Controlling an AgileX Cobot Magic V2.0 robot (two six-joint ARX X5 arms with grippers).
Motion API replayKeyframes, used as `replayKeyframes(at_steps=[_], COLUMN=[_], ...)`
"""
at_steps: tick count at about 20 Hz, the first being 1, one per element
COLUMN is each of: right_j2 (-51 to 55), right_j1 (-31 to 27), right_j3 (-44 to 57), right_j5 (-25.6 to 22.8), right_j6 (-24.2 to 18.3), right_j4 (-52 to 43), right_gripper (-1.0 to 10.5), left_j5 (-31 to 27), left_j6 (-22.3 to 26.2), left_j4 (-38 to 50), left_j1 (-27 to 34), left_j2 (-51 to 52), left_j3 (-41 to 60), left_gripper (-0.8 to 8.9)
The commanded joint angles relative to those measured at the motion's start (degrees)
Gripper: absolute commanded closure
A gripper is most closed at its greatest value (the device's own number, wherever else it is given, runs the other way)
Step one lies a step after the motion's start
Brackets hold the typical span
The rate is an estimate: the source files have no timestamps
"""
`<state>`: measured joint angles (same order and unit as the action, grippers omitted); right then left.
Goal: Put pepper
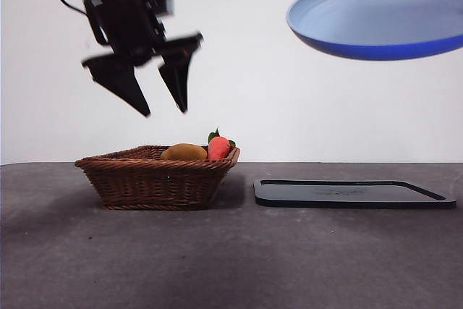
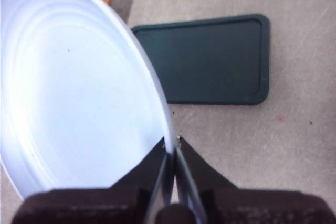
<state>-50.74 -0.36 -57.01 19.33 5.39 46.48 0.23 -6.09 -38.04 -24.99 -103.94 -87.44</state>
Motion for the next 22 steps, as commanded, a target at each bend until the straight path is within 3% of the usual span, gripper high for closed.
replayKeyframes(at_steps=[1,13,22], right_j2=[0.3,0.2,0.2], right_j1=[0.0,0.0,0.0], right_j3=[-0.9,-0.9,-0.9], right_j5=[0.2,0.3,0.3], right_j6=[0.8,-0.1,-0.5], right_j4=[-0.8,-0.5,-0.6], right_gripper=[9.4,9.4,9.4], left_j5=[-0.4,-1.7,-2.0], left_j6=[-1.9,-4.3,-4.5], left_j4=[0.3,2.9,2.6], left_j1=[-0.5,-0.9,-1.5], left_j2=[-4.7,-14.1,-15.0], left_j3=[-2.8,-3.4,-3.4], left_gripper=[4.64,4.64,5.0])
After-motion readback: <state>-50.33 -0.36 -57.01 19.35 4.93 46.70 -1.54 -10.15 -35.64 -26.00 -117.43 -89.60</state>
